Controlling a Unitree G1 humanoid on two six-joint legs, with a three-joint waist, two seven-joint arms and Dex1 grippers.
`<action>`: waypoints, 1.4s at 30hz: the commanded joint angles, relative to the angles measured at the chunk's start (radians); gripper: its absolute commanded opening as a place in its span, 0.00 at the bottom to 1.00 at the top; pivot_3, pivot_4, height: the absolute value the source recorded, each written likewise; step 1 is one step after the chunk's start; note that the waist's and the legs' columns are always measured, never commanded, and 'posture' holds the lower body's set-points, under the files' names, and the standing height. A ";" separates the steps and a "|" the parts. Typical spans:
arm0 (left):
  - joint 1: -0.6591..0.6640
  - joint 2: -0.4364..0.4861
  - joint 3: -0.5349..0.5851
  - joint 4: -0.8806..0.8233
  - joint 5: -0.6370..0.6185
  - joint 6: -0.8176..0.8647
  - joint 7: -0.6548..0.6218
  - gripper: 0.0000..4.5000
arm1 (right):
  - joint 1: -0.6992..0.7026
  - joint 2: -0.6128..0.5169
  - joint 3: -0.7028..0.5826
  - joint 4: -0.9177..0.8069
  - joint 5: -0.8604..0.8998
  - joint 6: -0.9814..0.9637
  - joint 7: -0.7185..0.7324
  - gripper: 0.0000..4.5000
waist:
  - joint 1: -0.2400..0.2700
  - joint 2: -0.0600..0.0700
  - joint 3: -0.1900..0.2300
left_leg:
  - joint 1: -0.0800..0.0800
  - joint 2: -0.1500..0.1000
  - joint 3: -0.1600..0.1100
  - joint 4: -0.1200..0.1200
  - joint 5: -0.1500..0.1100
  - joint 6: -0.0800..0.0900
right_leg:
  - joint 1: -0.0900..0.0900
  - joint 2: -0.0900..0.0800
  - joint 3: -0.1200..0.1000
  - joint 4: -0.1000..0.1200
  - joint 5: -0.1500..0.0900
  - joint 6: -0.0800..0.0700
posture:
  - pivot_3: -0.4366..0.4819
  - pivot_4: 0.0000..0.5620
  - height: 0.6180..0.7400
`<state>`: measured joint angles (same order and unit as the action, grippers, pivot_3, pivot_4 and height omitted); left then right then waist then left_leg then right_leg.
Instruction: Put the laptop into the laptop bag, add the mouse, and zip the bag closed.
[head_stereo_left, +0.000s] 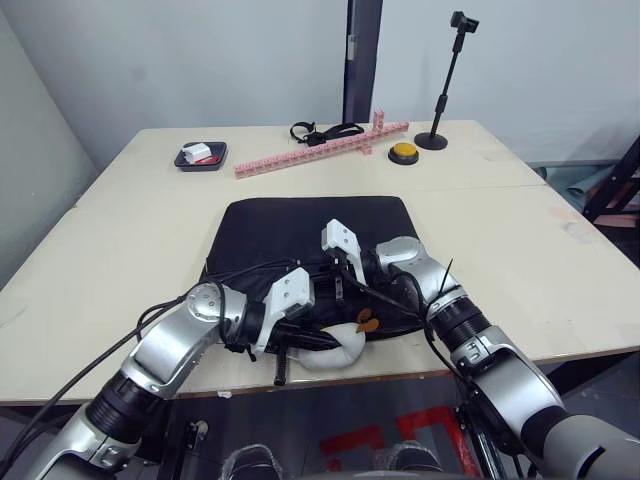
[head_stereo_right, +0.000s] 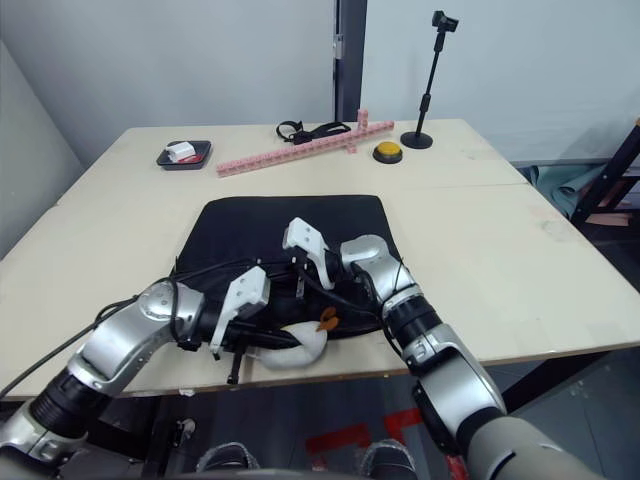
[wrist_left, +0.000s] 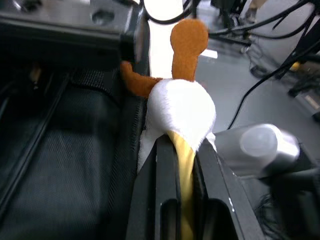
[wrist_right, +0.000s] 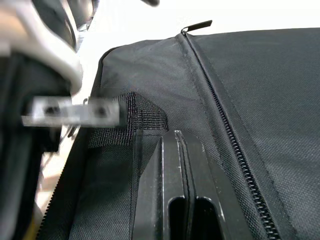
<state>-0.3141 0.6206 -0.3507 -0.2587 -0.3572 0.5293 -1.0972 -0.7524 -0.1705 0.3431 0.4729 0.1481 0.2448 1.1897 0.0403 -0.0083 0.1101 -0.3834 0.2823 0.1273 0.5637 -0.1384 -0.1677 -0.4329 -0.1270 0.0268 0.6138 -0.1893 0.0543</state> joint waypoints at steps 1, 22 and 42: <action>-0.022 -0.011 -0.009 0.012 0.024 -0.024 0.004 0.01 | 0.017 -0.003 0.009 0.044 -0.012 0.035 0.003 0.00 | 0.001 0.000 0.000 | 0.000 0.000 0.000 0.000 0.000 0.000 | 0.000 0.000 0.000 0.000 0.000 0.000 | 0.48 0.27 1.00; 0.030 -0.006 0.086 -0.070 -0.078 0.038 0.018 0.66 | 0.015 0.002 0.000 0.073 -0.018 0.022 -0.001 0.00 | 0.002 0.000 0.000 | 0.000 0.000 0.000 0.000 0.000 0.000 | 0.000 0.000 0.000 0.000 0.000 0.000 | 0.48 0.27 1.00; 0.081 0.049 0.196 -0.162 -0.187 0.112 0.021 0.66 | 0.001 -0.006 -0.016 0.097 -0.016 0.015 -0.001 0.00 | 0.001 0.001 0.000 | 0.000 0.000 0.000 0.000 0.000 0.000 | 0.000 0.000 0.000 0.000 0.000 0.000 | 0.48 0.27 1.00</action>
<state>-0.2461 0.6538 -0.2045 -0.3705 -0.5079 0.6274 -1.0791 -0.7687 -0.1666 0.3272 0.5119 0.1490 0.2384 1.1941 0.0410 -0.0070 0.1105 -0.3830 0.2823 0.1273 0.5634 -0.1386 -0.1679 -0.4331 -0.1271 0.0269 0.6141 -0.1893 0.0544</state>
